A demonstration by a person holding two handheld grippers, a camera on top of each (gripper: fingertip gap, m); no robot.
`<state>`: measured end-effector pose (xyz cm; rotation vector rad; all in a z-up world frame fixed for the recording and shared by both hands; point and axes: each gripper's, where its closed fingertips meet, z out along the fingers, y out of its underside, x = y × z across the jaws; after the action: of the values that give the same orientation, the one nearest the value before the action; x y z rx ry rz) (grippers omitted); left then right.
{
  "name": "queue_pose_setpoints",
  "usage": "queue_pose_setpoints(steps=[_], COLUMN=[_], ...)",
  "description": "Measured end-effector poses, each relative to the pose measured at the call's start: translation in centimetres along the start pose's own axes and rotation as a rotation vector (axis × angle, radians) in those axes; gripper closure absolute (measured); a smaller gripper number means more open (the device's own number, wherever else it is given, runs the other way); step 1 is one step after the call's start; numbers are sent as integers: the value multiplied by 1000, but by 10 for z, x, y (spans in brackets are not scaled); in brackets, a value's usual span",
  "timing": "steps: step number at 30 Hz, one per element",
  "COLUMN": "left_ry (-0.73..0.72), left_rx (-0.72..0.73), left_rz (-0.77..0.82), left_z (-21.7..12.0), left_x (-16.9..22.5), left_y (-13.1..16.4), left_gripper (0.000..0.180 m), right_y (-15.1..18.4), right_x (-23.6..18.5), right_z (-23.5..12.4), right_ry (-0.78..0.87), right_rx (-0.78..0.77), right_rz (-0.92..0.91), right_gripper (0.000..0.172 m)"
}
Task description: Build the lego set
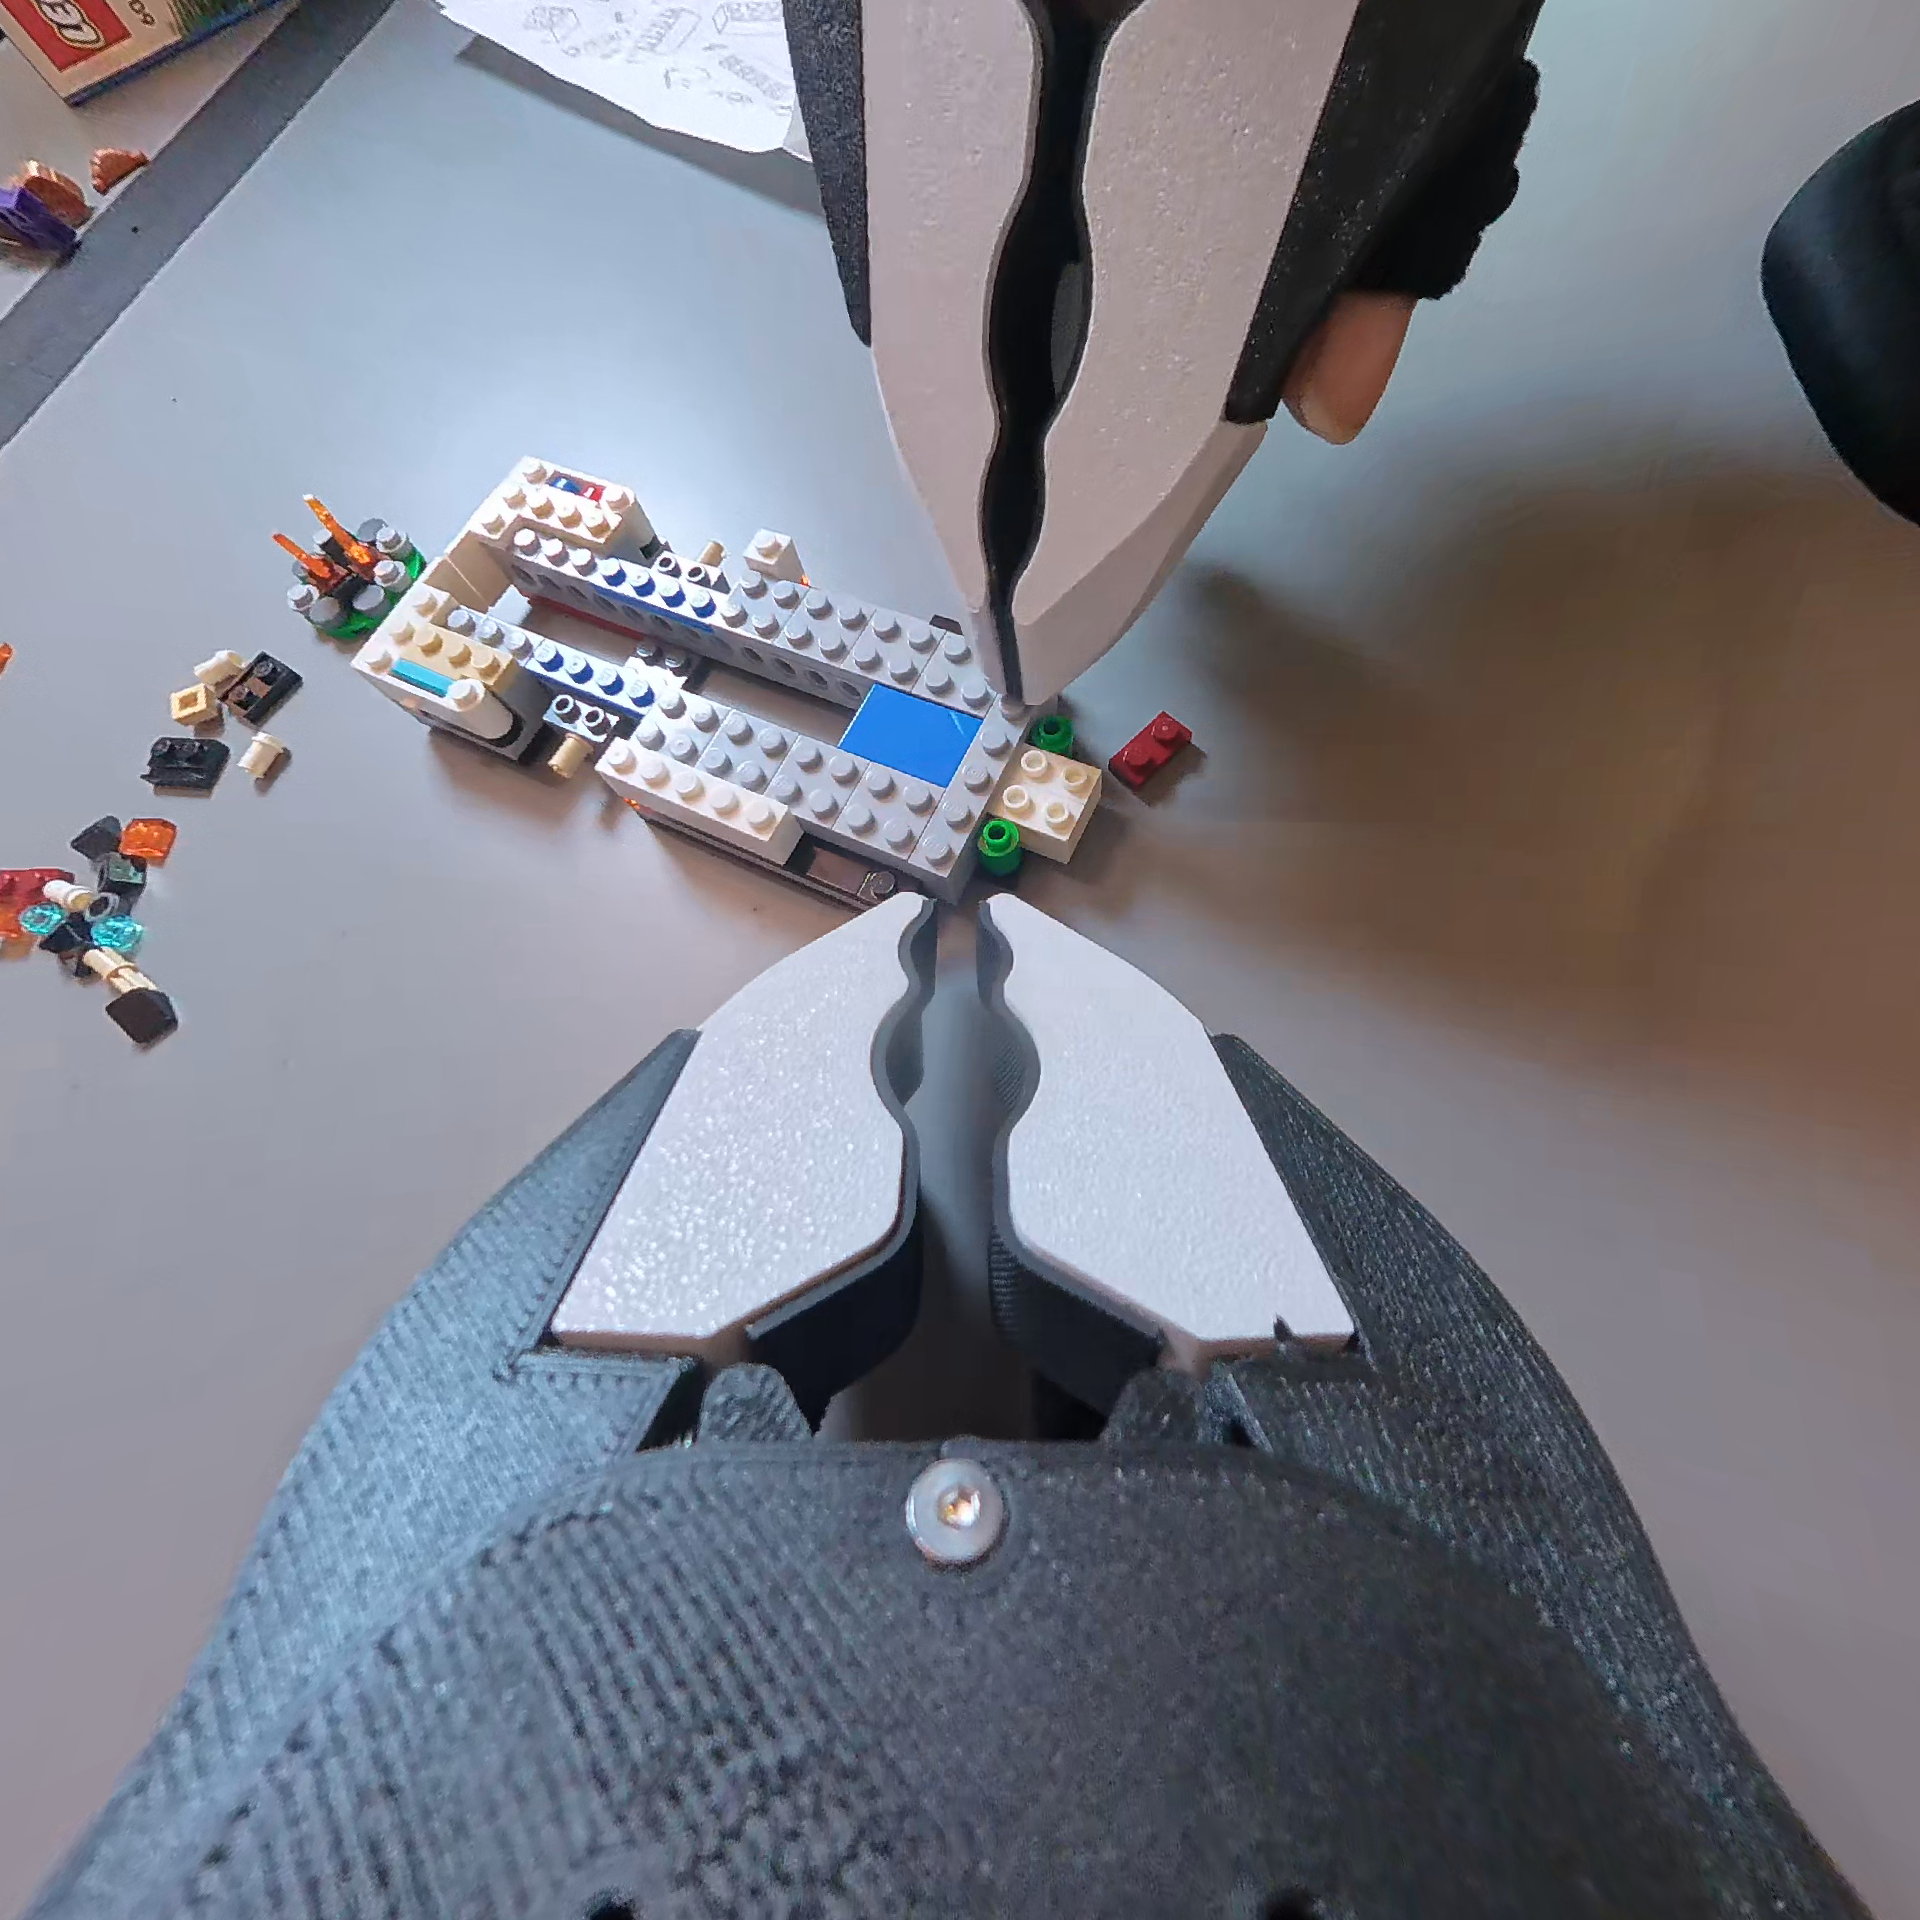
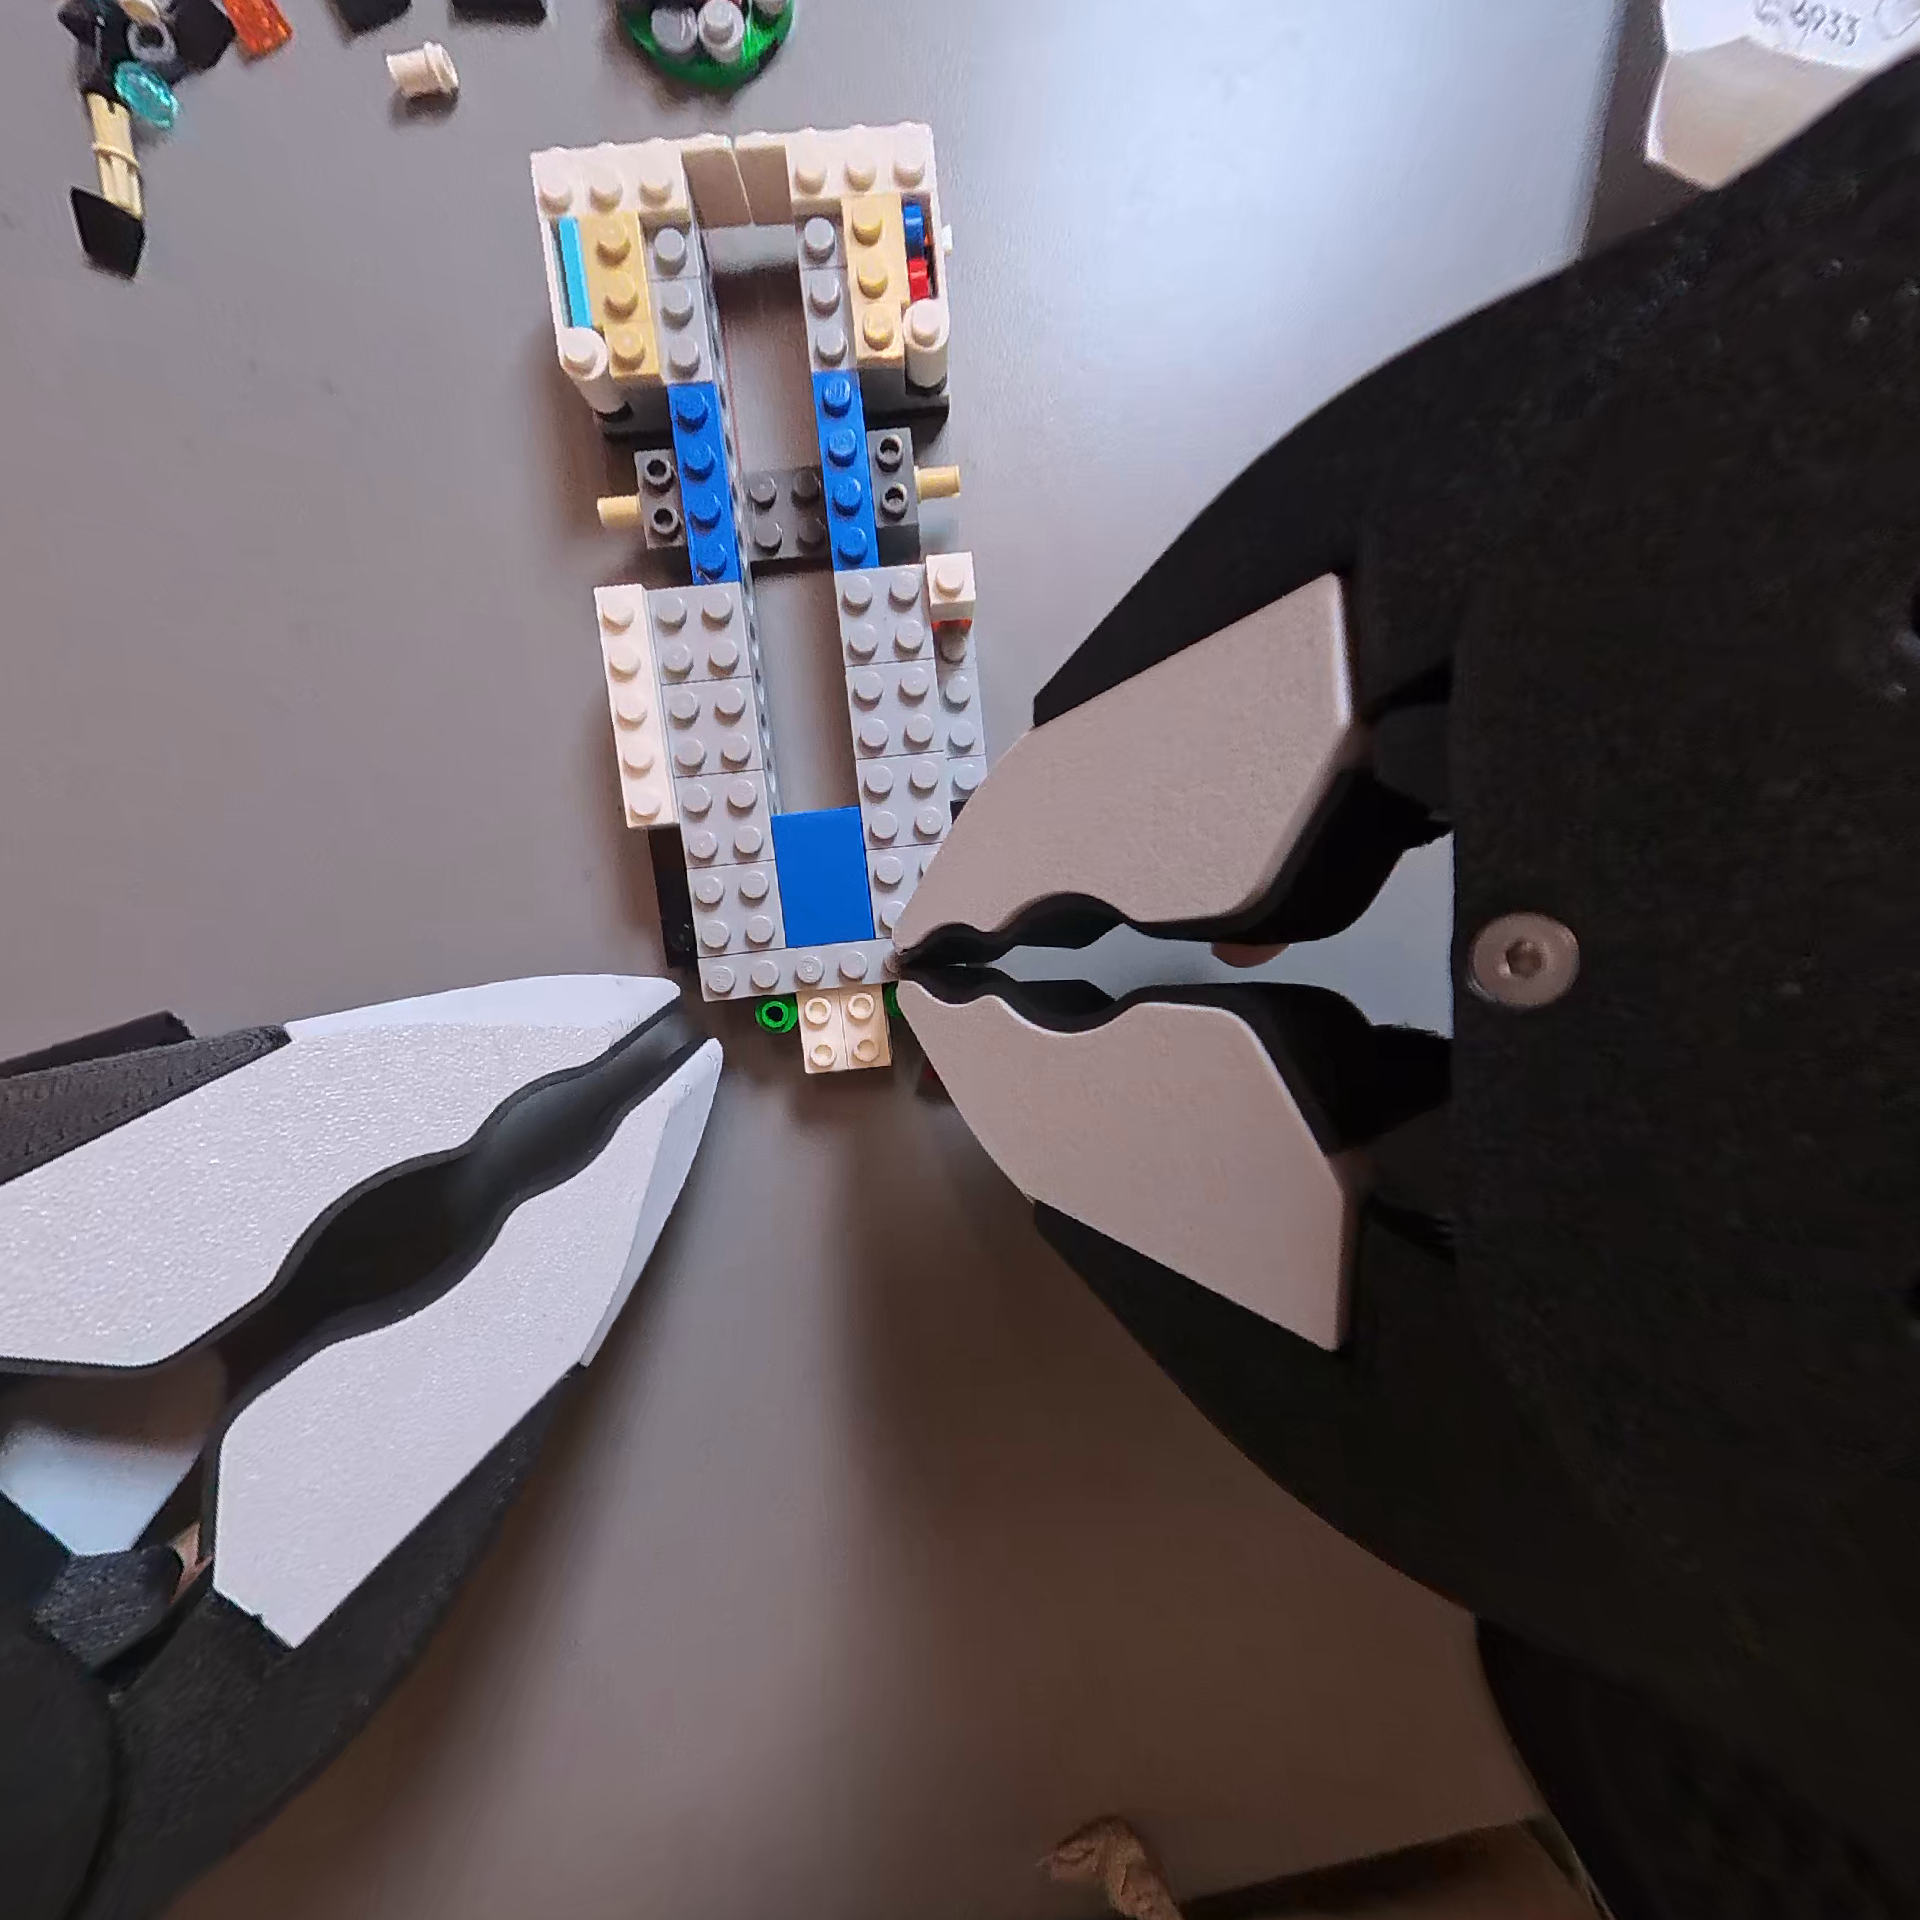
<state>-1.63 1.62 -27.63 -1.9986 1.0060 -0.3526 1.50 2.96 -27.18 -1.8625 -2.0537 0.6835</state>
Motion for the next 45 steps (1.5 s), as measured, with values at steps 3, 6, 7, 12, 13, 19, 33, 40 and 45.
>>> queue_pose_setpoints(steps=[3,6,7,12,13,19,33,40,45], left_ry=[-1,-1,-2,-3,-3,-3,-12,-8,-4], left_rx=[1,4,6,13,16,28,32,21,28], left_rz=[3,3,3,-1,-4,-11,8,27,31], left_z=[0,0,0,-1,-1,-3,-6,-8,-11], left_x=[0,0,0,-1,-1,-2,-5,-1,-2], left_y=[0,-1,-1,-2,-2,-3,-2,0,0], left_gripper=[174,174,174,173,172,167,164,165,165], right_y=[1,1,1,-3,-5,-6,23,19,20], right_x=[1,1,1,0,-1,-4,-20,-24,-24], right_z=[1,1,1,2,1,-16,4,10,9], right_ry=[-16,-16,-17,16,10,38,109,36,40], right_rx=[-13,-36,-38,9,42,205,26,-53,-38], right_rz=[27,20,20,-27,-21,-25,-73,-65,-71], right_gripper=[171,171,171,172,172,142,150,163,164])
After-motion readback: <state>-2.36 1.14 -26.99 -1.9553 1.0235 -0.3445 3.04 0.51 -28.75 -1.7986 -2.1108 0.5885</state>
